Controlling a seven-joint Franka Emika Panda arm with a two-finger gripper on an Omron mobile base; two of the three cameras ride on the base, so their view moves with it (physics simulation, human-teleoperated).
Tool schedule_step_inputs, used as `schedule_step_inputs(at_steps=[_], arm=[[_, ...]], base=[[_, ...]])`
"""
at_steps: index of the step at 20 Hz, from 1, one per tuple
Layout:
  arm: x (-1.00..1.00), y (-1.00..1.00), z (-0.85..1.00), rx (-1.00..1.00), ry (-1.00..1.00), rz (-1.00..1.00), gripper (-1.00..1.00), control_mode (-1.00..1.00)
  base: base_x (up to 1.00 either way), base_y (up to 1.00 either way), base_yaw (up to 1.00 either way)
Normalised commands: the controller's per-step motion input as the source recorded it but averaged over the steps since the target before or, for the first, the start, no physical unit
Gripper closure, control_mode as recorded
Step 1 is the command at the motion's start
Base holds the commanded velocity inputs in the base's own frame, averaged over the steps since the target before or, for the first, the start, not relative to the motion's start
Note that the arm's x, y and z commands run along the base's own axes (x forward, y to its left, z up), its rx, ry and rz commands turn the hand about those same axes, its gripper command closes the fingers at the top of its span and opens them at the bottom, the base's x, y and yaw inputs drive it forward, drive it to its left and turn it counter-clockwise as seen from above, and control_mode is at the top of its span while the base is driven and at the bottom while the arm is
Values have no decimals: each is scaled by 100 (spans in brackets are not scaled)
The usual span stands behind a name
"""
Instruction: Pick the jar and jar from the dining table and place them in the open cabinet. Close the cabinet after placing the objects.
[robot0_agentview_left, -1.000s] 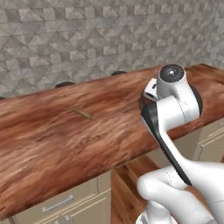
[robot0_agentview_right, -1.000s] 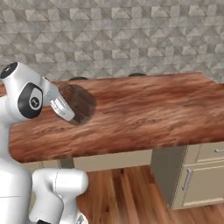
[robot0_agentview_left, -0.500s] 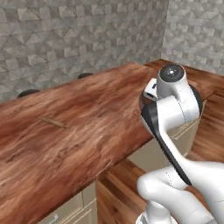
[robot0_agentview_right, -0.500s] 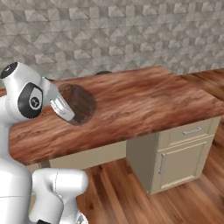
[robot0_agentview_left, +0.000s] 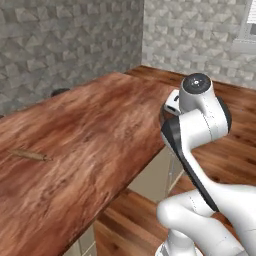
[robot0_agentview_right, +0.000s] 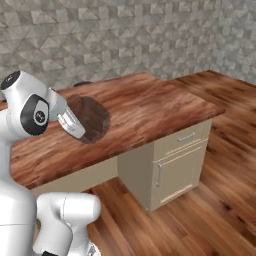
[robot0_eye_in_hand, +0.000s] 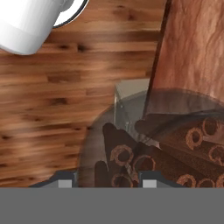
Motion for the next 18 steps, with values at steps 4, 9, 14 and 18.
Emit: schedule_step_inputs(at_steps=[4, 9, 14, 18], arm=[[0, 0, 0, 0, 0, 0, 100, 100], [0, 0, 0, 0, 0, 0, 100, 100], [0, 0, 0, 0, 0, 0, 100, 100], [0, 0, 0, 0, 0, 0, 100, 100]], base=[[-1, -37, -36], [-1, -42, -37], [-2, -42, -36], [0, -43, -34]])
